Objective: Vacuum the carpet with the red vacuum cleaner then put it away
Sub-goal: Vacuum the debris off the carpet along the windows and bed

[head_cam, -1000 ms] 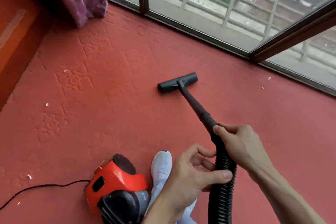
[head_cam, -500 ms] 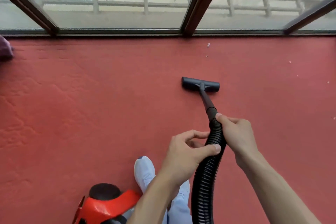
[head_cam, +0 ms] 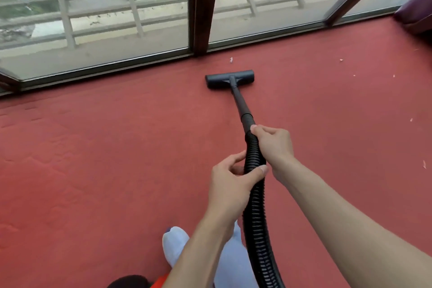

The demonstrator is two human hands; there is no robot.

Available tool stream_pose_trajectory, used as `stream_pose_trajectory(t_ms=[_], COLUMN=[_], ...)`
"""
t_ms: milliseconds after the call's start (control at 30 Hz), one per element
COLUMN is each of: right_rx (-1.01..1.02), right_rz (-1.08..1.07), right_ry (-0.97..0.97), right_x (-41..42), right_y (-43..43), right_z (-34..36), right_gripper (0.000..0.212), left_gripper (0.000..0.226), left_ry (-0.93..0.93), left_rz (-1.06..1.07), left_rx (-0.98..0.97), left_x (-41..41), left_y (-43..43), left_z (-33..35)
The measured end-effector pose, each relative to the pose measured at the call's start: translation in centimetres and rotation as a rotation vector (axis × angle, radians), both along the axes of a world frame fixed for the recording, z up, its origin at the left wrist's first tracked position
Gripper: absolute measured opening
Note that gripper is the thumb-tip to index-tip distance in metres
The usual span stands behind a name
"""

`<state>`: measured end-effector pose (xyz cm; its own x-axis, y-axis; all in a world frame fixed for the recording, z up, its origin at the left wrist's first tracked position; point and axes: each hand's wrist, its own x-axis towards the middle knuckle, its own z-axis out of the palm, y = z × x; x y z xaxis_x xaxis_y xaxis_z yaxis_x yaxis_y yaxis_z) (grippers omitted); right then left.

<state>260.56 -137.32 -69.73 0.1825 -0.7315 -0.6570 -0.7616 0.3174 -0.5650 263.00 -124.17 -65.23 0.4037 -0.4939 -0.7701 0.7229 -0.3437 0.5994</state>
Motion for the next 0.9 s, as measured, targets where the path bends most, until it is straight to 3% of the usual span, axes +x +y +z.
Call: stream_pose_trajectory(t_ms=[333,500,633,733,833,900], right_rx=[-0.049,0.001,0.057,0.104,0.160,0.207], right_rz=[0.119,0.164,0.175,0.203,0.192,0.139], right_ry=[0.005,0.022,0.065,0.118,0.117,0.086], right_x=[2.1,0.0,-1.9,-1.9,0.0,1.2], right_y=[-7.0,-8.1,-8.8,-9.1,-9.4,-9.1], right_z=[-3.1,-1.1,1.6,2.3,0.9,-0.4], right_gripper=[0.034,0.020,0.026,0.043,0.060,0.058], left_gripper=[0.041,0.041,0.048,0.051,0.047,0.041], left_ry=[-0.003,0.060,0.090,0.092,0.076,0.048], left_rz=[0.020,-0.052,-0.146,-0.177,-0.129,-0.076], left_rx=[0.025,0.038,-0.029,-0.030,0.014,0.066], left_x=[0.8,0.4,0.4,0.7,1.4,1.6], left_y=[-7.2,-8.0,-7.5,-7.4,-7.7,-8.2], left_z=[-3.8,-1.9,0.5,1.3,0.5,-0.4])
